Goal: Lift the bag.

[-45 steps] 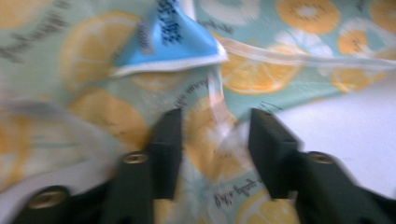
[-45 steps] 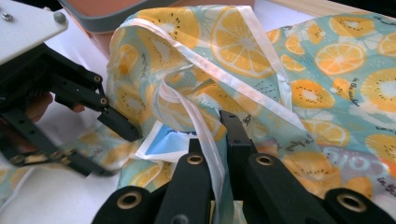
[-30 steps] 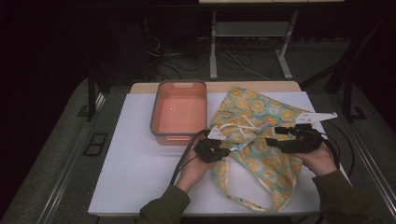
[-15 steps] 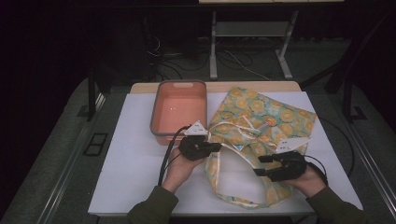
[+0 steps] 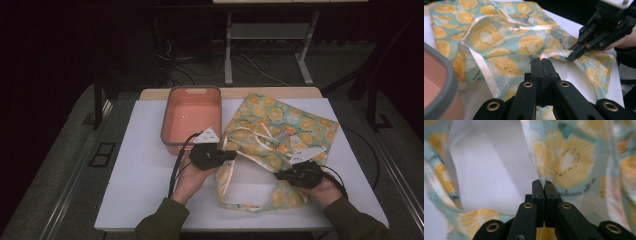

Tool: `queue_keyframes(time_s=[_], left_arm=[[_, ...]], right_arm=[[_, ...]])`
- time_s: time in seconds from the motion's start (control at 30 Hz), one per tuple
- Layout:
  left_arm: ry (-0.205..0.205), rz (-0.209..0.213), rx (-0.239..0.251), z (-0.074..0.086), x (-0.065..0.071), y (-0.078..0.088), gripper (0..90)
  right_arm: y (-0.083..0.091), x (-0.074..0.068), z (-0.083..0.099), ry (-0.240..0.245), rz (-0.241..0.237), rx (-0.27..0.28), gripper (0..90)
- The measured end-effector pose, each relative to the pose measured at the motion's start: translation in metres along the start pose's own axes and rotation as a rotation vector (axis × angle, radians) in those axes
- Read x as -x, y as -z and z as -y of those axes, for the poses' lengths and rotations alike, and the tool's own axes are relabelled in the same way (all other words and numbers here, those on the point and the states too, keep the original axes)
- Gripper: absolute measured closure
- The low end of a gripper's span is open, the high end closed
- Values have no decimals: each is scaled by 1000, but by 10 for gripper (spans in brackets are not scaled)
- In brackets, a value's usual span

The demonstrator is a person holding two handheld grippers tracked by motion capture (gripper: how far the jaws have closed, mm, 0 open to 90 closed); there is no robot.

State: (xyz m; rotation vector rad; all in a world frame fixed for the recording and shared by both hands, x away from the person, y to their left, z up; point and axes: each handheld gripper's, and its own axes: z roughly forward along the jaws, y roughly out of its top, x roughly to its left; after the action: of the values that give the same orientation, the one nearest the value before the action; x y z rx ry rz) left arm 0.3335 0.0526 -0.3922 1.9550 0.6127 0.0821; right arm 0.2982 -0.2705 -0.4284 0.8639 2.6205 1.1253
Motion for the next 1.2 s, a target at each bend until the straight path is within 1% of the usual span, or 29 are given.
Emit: queue_keyframes(time_s=[0.17, 0.23, 0.27, 0.33, 0.43, 0.47, 0.5, 0.57, 0.67, 0.73, 0.83, 1.0, 1.1, 1.2], left_arm=[[-17, -13, 24, -9, 0, 6, 897], [-30, -20, 36, -15, 0, 9, 897], [-32, -20, 46, -18, 0, 10, 897], [-40, -24, 70, -26, -1, 14, 897], [-53, -27, 114, -40, 0, 21, 897], [-59, -24, 136, -47, 1, 23, 897], [-65, -25, 142, -50, 2, 25, 897], [-79, -26, 163, -61, 5, 29, 897], [-90, -20, 179, -68, 8, 32, 896], [-84, -12, 177, -68, 7, 30, 896], [-71, -14, 164, -64, 3, 27, 896], [-48, -26, 127, -54, -6, 19, 894], [-40, -33, 97, -49, -10, 12, 894], [-28, -38, 75, -44, -13, 4, 889]], right_arm=[[20, 11, -11, -14, 30, 130, 895], [27, 15, -17, -21, 41, 186, 896], [32, 18, -20, -30, 46, 217, 897], [38, 21, -25, -39, 51, 264, 897], [49, 25, -36, -40, 64, 327, 898], [52, 25, -38, -41, 67, 343, 898], [57, 27, -42, -44, 68, 367, 897], [63, 28, -47, -42, 74, 400, 898], [74, 29, -54, -42, 79, 442, 897], [78, 31, -56, -40, 89, 448, 897], [76, 36, -57, -49, 89, 442, 898], [68, 39, -56, -51, 93, 403, 897], [62, 44, -55, -56, 108, 384, 897], [55, 49, -53, -73, 113, 361, 897]])
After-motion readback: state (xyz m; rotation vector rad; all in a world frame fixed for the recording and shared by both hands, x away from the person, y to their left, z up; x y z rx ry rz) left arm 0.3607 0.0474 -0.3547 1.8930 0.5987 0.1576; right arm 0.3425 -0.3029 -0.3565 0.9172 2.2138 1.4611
